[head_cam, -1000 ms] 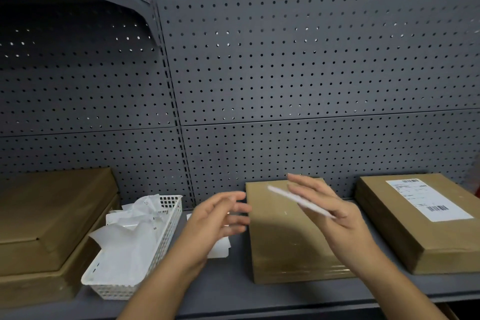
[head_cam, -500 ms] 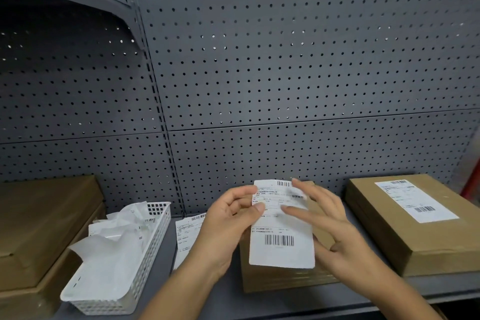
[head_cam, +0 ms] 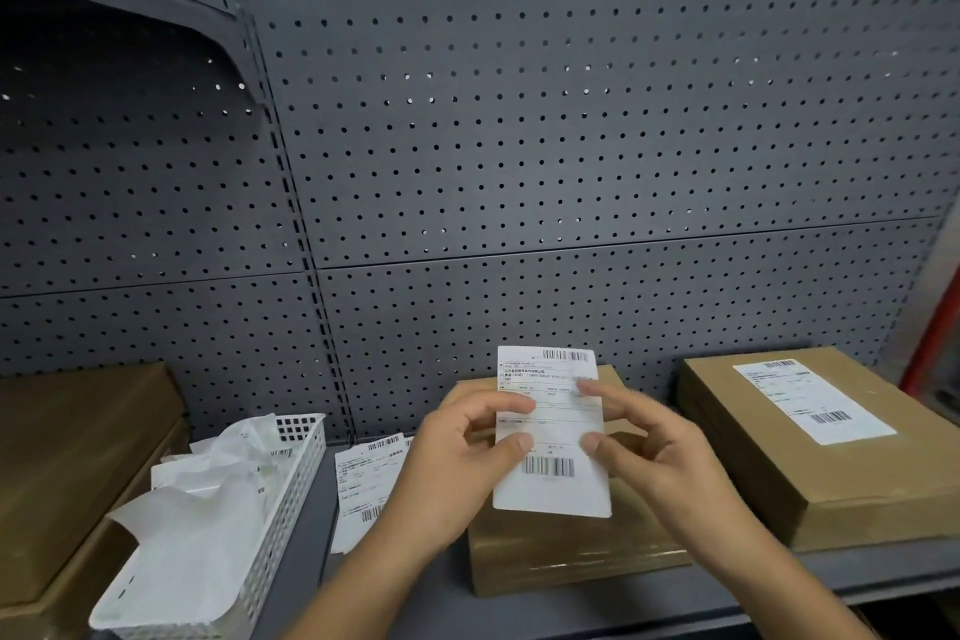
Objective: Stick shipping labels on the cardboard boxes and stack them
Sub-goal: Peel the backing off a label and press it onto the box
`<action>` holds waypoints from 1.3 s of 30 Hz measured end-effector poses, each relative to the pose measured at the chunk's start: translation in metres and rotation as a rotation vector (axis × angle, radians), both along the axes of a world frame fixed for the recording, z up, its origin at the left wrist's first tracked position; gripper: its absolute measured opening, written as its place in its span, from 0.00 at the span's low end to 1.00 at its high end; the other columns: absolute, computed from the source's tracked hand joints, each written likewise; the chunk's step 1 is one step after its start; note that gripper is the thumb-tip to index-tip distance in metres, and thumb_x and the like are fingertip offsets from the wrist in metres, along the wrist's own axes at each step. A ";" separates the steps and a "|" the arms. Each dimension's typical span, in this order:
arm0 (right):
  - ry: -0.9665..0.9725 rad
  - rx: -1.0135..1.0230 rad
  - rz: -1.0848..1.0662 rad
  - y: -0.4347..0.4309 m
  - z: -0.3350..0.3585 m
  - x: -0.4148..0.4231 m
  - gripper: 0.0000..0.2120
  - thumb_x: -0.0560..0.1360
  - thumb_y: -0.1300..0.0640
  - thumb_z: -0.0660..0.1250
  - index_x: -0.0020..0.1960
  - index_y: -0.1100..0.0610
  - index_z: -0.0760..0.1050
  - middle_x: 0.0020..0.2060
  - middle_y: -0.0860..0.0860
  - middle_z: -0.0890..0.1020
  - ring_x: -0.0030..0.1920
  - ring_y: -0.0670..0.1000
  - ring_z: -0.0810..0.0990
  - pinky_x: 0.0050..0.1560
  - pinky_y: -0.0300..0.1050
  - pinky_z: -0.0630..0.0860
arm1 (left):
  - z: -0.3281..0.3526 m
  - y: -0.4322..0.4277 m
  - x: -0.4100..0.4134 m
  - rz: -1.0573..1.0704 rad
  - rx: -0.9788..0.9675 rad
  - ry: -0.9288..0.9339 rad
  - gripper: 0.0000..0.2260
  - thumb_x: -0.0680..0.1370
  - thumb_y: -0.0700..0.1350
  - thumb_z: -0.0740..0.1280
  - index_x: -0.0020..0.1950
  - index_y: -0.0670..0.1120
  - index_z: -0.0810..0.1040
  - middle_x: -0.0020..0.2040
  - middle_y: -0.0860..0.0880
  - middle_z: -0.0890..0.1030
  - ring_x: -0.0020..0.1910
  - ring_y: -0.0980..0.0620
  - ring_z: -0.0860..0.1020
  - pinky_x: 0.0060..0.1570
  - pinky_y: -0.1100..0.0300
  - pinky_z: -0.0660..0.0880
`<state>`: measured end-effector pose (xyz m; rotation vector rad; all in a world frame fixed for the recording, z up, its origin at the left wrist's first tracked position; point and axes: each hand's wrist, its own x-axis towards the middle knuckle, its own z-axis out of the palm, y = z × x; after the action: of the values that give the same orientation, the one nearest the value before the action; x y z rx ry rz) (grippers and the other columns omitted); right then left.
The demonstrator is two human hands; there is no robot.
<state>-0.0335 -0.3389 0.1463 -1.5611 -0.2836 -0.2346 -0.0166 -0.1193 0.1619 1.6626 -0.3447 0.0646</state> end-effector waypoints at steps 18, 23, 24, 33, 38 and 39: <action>-0.067 -0.097 0.061 -0.037 -0.001 0.040 0.23 0.76 0.68 0.73 0.65 0.47 0.81 0.50 0.53 0.83 0.52 0.62 0.79 0.55 0.55 0.82 | -0.010 -0.016 0.018 0.053 0.210 -0.132 0.15 0.75 0.44 0.78 0.59 0.60 0.85 0.67 0.63 0.75 0.69 0.63 0.75 0.70 0.60 0.70; -0.009 -0.173 0.105 -0.040 -0.001 0.047 0.26 0.75 0.65 0.75 0.69 0.46 0.78 0.57 0.53 0.79 0.55 0.51 0.80 0.59 0.54 0.82 | -0.011 -0.019 0.024 0.068 0.095 -0.077 0.13 0.76 0.38 0.77 0.59 0.49 0.86 0.64 0.57 0.78 0.58 0.56 0.82 0.51 0.61 0.82; 0.002 -0.197 0.107 -0.041 -0.002 0.049 0.27 0.75 0.65 0.75 0.70 0.46 0.77 0.58 0.54 0.79 0.55 0.49 0.80 0.60 0.53 0.82 | -0.011 -0.020 0.026 0.076 0.079 -0.063 0.12 0.76 0.37 0.77 0.58 0.48 0.86 0.64 0.55 0.78 0.56 0.55 0.83 0.46 0.62 0.82; 0.006 -0.415 0.165 -0.049 -0.025 0.072 0.36 0.74 0.62 0.77 0.78 0.47 0.66 0.65 0.46 0.73 0.57 0.44 0.78 0.59 0.41 0.78 | -0.028 -0.023 0.043 0.048 0.264 -0.019 0.24 0.72 0.41 0.80 0.68 0.50 0.81 0.69 0.60 0.73 0.55 0.61 0.81 0.58 0.63 0.79; 0.009 -0.463 0.166 -0.051 -0.034 0.078 0.37 0.75 0.62 0.76 0.79 0.45 0.65 0.65 0.41 0.73 0.57 0.49 0.78 0.60 0.45 0.78 | -0.037 -0.024 0.047 0.076 0.289 -0.024 0.25 0.74 0.39 0.79 0.70 0.49 0.80 0.70 0.59 0.74 0.58 0.55 0.82 0.63 0.60 0.78; 0.015 -0.455 0.165 -0.051 -0.035 0.078 0.38 0.75 0.62 0.77 0.79 0.46 0.65 0.65 0.41 0.73 0.56 0.49 0.78 0.60 0.45 0.78 | -0.037 -0.024 0.048 0.074 0.282 -0.015 0.25 0.74 0.39 0.79 0.70 0.49 0.80 0.70 0.59 0.74 0.58 0.55 0.82 0.64 0.59 0.78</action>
<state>0.0449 -0.3900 0.1118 -1.9751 -0.4757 -0.0269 0.0310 -0.1429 0.1245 1.9550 -0.3142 0.0877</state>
